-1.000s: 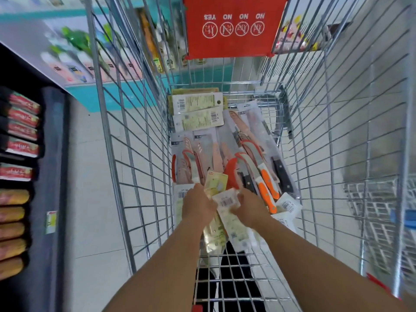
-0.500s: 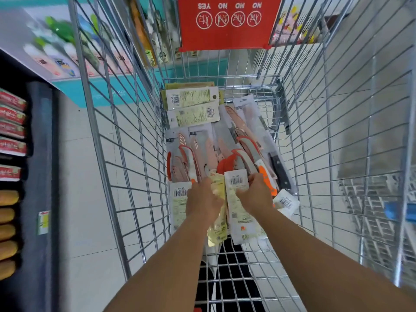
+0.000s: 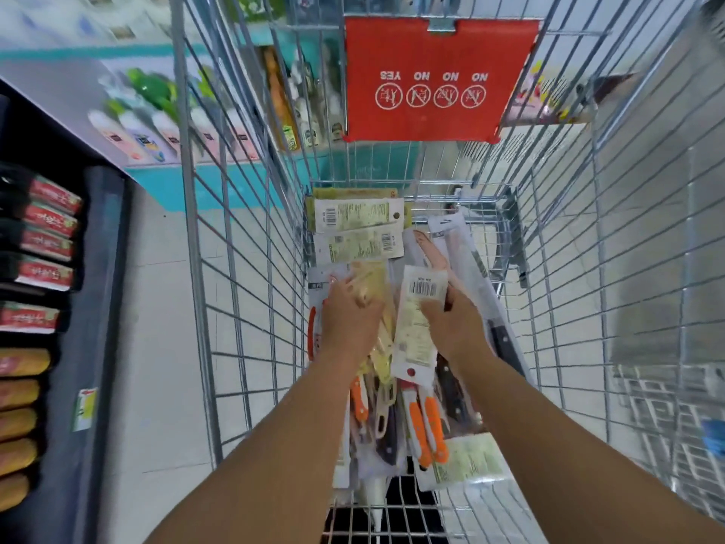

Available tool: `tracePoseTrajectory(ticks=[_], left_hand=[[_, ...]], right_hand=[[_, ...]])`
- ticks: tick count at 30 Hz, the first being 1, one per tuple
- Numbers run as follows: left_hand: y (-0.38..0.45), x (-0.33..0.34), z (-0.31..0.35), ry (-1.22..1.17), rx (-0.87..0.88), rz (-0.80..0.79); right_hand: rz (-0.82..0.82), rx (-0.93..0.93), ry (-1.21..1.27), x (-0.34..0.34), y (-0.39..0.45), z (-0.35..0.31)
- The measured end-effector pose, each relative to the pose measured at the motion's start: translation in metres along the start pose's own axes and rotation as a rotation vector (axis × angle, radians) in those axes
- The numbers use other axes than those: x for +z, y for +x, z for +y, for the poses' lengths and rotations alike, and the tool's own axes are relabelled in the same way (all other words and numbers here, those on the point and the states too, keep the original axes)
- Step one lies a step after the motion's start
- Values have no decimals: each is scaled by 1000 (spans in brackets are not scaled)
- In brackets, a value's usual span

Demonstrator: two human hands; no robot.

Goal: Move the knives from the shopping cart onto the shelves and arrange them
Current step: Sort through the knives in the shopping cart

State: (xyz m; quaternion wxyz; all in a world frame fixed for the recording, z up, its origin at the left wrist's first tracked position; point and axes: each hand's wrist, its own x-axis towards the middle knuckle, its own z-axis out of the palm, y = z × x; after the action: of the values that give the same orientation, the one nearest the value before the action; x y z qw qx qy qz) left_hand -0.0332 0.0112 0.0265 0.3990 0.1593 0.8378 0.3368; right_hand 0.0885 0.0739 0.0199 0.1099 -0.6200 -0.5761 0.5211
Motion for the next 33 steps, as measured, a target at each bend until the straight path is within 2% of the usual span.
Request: tracePoseTrajectory(ticks=[4,7,12,17,18,21,23,26,29,31,33], left_hand=[[38,-9,33,-205,-20,195],[66,-14,56,-376,-65,288],[112,-7,77,-595,-204,341],[143,11,55,-705,-337,314],[147,14,50,-734,-373,329],[154,20,41,-813,-501,353],[158,21,34,-808,-503,345],[154,23,29,-732,-426,351],[150,24,23,-501,-383,380],[149,23,22,-486,-372,373],[148,20,25,-454,-342,341]], right_hand=[[103,-42,86,-3,37,-31],[184,-164,-1,-2,72,-47],[174,-427,-266,6,131,-67],[345,-791,-390,40,160,-97],[302,-817,-452,48,164,-98],[-109,-660,-663,66,167,-84],[-223,-612,-666,67,167,-70],[-224,-632,-692,64,169,-60],[-40,-469,-738,57,166,-56],[-116,-430,-644,55,164,-52],[-242,-486,-575,54,162,-50]])
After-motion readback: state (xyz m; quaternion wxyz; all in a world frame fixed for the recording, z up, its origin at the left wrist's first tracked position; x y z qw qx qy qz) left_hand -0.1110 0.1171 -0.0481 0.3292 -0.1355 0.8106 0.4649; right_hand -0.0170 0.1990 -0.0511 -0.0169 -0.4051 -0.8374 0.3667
